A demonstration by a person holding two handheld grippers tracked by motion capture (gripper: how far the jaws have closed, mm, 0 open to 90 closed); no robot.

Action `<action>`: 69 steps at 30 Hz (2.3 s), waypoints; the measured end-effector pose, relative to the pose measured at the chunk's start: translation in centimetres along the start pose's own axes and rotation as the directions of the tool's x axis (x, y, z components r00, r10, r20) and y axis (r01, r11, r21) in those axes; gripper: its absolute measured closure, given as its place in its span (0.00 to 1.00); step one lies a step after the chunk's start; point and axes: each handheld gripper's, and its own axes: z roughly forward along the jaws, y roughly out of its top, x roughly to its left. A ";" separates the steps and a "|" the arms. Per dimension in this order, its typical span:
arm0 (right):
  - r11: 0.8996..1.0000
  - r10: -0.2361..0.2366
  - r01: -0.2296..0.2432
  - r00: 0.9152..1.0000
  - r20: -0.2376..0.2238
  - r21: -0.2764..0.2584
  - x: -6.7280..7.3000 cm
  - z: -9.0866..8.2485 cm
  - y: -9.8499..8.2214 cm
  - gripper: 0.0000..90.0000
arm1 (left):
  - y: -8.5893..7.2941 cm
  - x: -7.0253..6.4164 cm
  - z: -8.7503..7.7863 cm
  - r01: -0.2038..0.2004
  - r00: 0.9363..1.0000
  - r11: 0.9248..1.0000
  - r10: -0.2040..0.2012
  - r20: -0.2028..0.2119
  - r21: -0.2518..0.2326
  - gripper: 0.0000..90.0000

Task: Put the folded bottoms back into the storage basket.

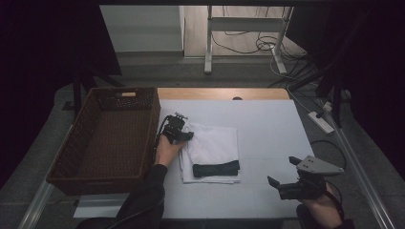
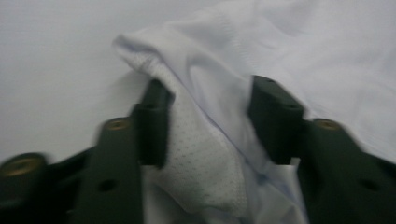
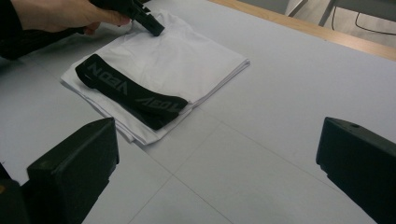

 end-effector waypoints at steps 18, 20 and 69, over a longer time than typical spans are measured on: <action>0.999 -0.022 0.027 0.992 -0.122 0.041 0.8 1.8 0.3 0.00 | -0.2 0.1 0.1 -0.030 0.998 0.999 0.031 0.046 -0.015 0.89; 0.998 -0.031 0.038 0.991 -0.133 0.047 1.1 2.2 0.3 0.00 | -0.2 0.0 0.1 -0.034 0.998 0.999 0.035 0.042 -0.016 0.89; 0.957 -0.107 0.193 0.930 -0.352 0.218 6.5 14.2 3.3 0.00 | -0.5 -0.4 0.2 -0.028 1.000 0.999 0.029 0.010 -0.035 0.89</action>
